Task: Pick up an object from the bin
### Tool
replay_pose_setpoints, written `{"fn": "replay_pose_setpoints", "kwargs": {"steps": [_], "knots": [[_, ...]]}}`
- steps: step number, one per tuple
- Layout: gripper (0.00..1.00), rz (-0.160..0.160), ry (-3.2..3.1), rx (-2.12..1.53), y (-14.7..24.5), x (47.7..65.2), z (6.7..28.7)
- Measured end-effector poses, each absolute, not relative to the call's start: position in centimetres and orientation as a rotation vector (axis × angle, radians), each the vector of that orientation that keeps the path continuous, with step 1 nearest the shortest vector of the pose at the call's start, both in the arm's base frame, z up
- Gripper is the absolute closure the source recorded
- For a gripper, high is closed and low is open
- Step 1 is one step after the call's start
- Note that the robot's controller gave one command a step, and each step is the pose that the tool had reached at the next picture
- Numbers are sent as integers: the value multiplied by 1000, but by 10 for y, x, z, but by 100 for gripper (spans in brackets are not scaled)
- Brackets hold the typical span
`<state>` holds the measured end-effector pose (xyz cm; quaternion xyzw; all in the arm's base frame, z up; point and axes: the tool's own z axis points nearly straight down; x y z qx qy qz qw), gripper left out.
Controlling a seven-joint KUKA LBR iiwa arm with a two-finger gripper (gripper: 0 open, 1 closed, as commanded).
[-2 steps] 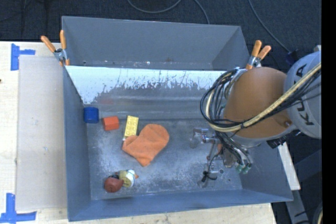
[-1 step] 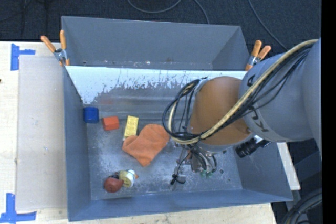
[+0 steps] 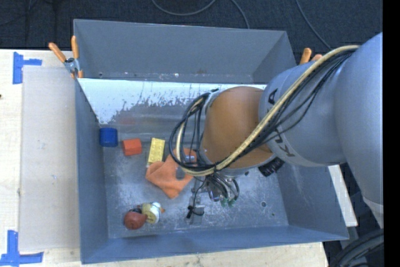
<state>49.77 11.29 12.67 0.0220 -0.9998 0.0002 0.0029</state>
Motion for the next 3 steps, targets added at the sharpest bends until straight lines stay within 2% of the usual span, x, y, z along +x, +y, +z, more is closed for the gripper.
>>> {"fn": "replay_pose_setpoints", "kwargs": {"steps": [1, 2, 3], "knots": [[0, 0, -3115, -375, 115, 531, 137], [0, 2, -3129, -190, 126, 536, 92], [100, 0, -3103, -447, 122, 543, 71]]}}
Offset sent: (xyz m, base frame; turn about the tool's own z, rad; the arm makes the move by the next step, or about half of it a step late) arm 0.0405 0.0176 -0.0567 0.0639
